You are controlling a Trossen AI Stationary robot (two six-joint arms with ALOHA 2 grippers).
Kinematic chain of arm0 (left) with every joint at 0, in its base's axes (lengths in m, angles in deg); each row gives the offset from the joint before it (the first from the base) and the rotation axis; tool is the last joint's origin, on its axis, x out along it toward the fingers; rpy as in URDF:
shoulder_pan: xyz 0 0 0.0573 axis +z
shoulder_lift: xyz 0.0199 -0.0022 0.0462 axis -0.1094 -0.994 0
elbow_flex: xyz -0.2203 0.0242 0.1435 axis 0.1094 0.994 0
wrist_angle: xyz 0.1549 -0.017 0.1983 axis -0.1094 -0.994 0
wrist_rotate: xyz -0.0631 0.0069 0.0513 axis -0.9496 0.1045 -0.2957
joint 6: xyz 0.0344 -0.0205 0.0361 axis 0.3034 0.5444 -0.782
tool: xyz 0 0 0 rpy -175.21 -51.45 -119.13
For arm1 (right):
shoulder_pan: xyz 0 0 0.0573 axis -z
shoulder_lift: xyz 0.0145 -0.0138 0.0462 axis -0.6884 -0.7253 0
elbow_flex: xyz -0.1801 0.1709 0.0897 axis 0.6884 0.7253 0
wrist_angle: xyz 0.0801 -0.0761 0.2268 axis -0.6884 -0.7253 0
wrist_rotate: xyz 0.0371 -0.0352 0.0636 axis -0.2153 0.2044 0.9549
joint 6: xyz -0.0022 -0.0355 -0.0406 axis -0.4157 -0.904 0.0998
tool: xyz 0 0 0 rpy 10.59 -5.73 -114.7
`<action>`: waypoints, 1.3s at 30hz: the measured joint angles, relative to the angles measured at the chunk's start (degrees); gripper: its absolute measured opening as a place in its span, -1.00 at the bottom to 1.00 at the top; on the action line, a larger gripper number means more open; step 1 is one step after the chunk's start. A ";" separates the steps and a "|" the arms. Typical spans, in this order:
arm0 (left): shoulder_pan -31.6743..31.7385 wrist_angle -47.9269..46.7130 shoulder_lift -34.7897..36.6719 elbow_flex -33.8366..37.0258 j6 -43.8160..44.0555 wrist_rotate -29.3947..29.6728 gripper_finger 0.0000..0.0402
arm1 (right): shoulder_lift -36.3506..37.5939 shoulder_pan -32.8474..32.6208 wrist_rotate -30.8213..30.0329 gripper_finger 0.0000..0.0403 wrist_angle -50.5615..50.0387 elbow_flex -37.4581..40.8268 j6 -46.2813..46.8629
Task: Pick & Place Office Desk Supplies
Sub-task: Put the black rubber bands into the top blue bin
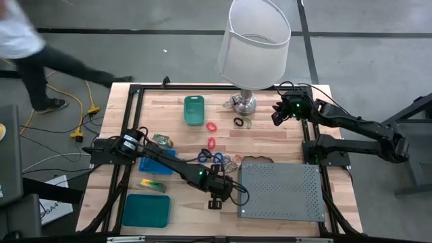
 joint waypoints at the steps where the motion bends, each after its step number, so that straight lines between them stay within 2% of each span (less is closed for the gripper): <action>1: 0.04 -0.31 -0.15 0.03 0.01 -0.07 -0.53 | 0.00 -0.02 0.00 -0.48 0.00 0.00 0.02; 17: 0.13 -0.91 -1.07 0.04 2.16 -1.82 -0.54 | 0.02 0.00 0.00 -0.48 0.39 0.00 0.00; 21: 0.13 -1.23 -1.07 0.04 2.16 -1.85 -0.64 | 0.02 0.00 0.01 -0.48 0.39 0.00 0.00; 28: 0.15 -1.56 -1.07 0.04 2.16 -1.84 -0.97 | 0.02 0.00 0.00 -0.48 0.39 0.00 0.00; 35: 0.15 -1.74 -1.07 0.04 2.14 -2.11 -0.99 | 0.02 0.00 0.02 -0.48 0.39 0.00 0.00; 39: 0.80 -3.28 1.51 0.15 0.56 -4.56 -0.99 | 0.02 0.00 0.00 -0.48 0.39 0.00 0.01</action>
